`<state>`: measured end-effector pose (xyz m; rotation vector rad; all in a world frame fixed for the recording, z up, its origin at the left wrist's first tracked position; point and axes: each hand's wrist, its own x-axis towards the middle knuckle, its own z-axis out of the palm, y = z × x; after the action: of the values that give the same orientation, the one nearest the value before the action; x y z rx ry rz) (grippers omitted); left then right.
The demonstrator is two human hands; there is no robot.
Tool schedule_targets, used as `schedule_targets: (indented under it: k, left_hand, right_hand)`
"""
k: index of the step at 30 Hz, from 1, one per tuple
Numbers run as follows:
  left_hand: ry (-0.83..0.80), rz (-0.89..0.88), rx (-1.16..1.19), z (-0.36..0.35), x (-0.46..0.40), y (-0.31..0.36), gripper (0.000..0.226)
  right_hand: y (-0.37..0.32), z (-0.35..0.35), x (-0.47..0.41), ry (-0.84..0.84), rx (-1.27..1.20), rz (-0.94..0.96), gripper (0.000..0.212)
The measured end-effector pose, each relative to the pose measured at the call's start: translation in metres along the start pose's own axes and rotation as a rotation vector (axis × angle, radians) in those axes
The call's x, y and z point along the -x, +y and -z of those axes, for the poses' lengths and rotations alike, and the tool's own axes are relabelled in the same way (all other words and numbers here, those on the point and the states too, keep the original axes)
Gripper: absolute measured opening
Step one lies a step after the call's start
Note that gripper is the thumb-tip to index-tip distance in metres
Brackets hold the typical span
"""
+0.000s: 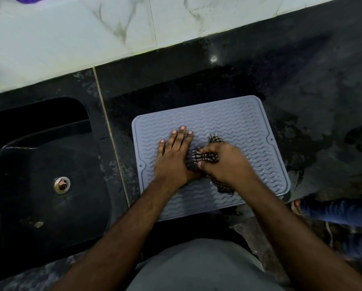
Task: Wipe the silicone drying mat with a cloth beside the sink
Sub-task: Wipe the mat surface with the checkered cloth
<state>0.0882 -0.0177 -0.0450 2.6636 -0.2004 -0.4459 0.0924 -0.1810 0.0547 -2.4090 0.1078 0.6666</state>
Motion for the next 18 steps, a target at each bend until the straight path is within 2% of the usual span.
schedule_targets:
  k: [3, 4, 5, 6, 9, 10, 12, 14, 16, 18]
  left_hand:
    - [-0.007, -0.002, 0.010, -0.001, 0.000, 0.000, 0.124]
    - [0.001, 0.000, 0.007, -0.001, 0.000, 0.000, 0.124]
    - [0.009, 0.000, 0.003, -0.002, 0.000, 0.000, 0.124]
    - [0.011, -0.001, -0.002, -0.001, 0.000, 0.000, 0.124]
    - [0.000, 0.008, -0.005, 0.001, 0.001, 0.002, 0.126]
    - [0.000, 0.012, -0.001, 0.002, 0.001, 0.002, 0.127]
    - [0.006, 0.015, 0.006, 0.002, 0.001, 0.003, 0.128]
    - [0.001, 0.002, 0.017, 0.002, 0.001, 0.002, 0.128]
    - [-0.012, -0.033, 0.058, 0.006, 0.003, -0.003, 0.124]
    - [0.030, -0.052, 0.104, 0.015, 0.008, -0.015, 0.121]
  right_hand:
    - [0.003, 0.030, 0.007, -0.245, -0.534, -0.004, 0.031]
    - [0.004, 0.037, 0.005, -0.321, -0.625, 0.014, 0.030]
    - [0.007, 0.040, 0.000, -0.363, -0.616, 0.034, 0.028]
    - [0.014, 0.040, -0.009, -0.363, -0.513, 0.058, 0.026]
    - [0.038, 0.029, -0.042, -0.177, 0.239, 0.229, 0.023]
    - [0.046, 0.024, -0.049, -0.088, 0.393, 0.282, 0.020]
    - [0.049, 0.021, -0.051, 0.101, 0.464, 0.351, 0.020]
    - [0.050, 0.013, -0.044, 0.253, 0.339, 0.370, 0.028]
    - [0.053, -0.008, -0.034, 0.276, 0.342, 0.354, 0.052]
    - [0.058, -0.035, -0.026, 0.217, 0.491, 0.319, 0.074]
